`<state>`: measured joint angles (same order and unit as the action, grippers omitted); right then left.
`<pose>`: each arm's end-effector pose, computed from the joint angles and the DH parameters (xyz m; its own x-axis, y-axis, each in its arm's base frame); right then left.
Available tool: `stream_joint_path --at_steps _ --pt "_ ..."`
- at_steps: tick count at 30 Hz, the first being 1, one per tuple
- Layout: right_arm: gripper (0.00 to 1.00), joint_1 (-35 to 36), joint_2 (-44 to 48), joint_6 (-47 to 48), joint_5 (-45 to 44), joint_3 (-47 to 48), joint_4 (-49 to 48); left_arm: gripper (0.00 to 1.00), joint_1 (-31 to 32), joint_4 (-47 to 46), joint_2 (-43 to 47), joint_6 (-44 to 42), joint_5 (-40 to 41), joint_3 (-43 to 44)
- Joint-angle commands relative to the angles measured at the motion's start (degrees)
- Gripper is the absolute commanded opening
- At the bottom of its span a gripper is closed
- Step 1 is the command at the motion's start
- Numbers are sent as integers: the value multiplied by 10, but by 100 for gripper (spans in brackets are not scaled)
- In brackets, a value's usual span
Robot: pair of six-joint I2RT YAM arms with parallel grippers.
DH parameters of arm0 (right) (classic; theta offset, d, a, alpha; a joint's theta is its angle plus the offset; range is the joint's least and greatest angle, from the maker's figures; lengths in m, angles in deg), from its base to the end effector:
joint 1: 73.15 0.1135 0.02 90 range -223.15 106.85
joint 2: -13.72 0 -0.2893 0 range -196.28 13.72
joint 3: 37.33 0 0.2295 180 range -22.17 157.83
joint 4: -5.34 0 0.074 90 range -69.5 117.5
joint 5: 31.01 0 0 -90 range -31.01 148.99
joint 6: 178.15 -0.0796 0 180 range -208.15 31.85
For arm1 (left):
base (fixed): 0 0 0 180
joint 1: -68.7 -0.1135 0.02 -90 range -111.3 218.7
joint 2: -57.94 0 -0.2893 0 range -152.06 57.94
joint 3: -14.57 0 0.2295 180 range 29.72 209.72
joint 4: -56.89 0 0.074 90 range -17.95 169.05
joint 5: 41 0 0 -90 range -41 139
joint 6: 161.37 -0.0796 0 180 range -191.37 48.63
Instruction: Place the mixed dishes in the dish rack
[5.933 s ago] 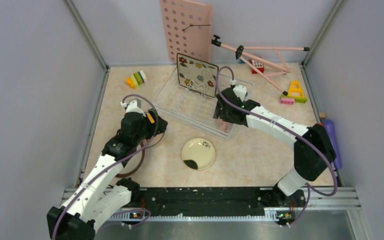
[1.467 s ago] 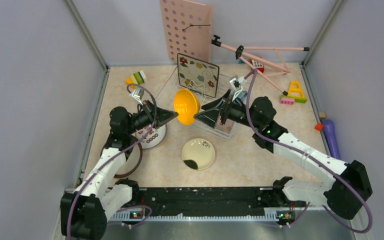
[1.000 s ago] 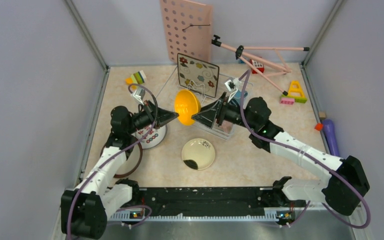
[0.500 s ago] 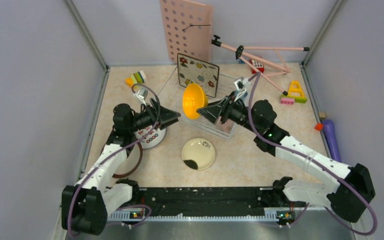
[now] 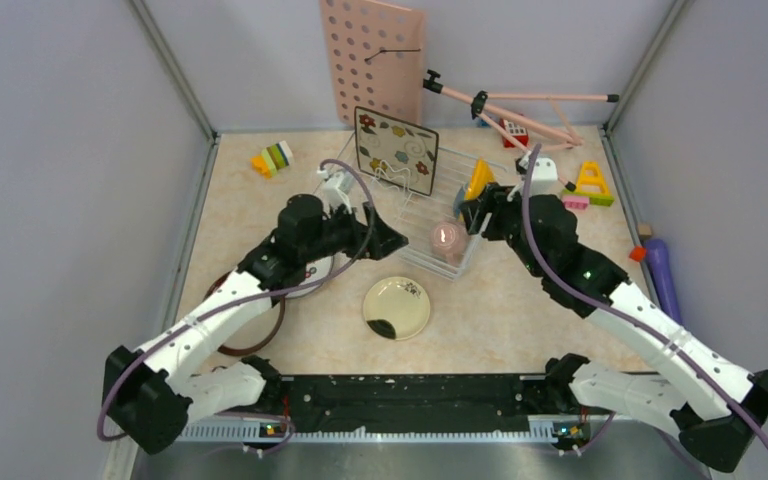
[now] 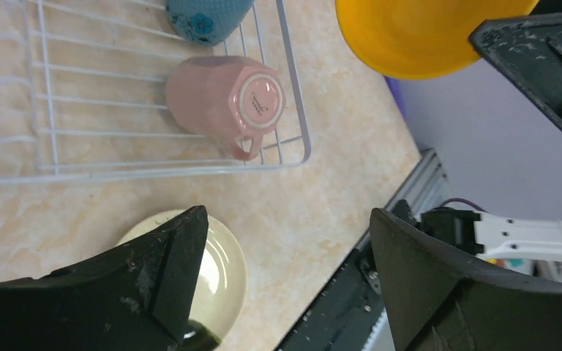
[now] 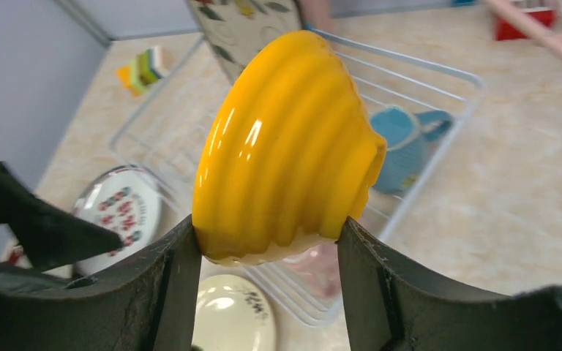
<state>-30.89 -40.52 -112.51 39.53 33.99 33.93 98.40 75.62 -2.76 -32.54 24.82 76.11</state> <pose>0.1780 0.1259 0.3859 -0.2964 0.2561 -0.9201 -0.2966 0.8910 0.3436 0.1988 -0.1509 0.3241 -0.7036 -0.2572 -0.6624 0.4486 0.5623 -0.6947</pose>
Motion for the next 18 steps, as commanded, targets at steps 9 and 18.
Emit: stream_joint_path --at_steps 9,18 --pt "18 -6 98 29 -252 46 181 93 146 97 -251 -118 267 242" --pt "18 -9 124 32 -269 46 195 98 166 87 -362 -86 215 310"
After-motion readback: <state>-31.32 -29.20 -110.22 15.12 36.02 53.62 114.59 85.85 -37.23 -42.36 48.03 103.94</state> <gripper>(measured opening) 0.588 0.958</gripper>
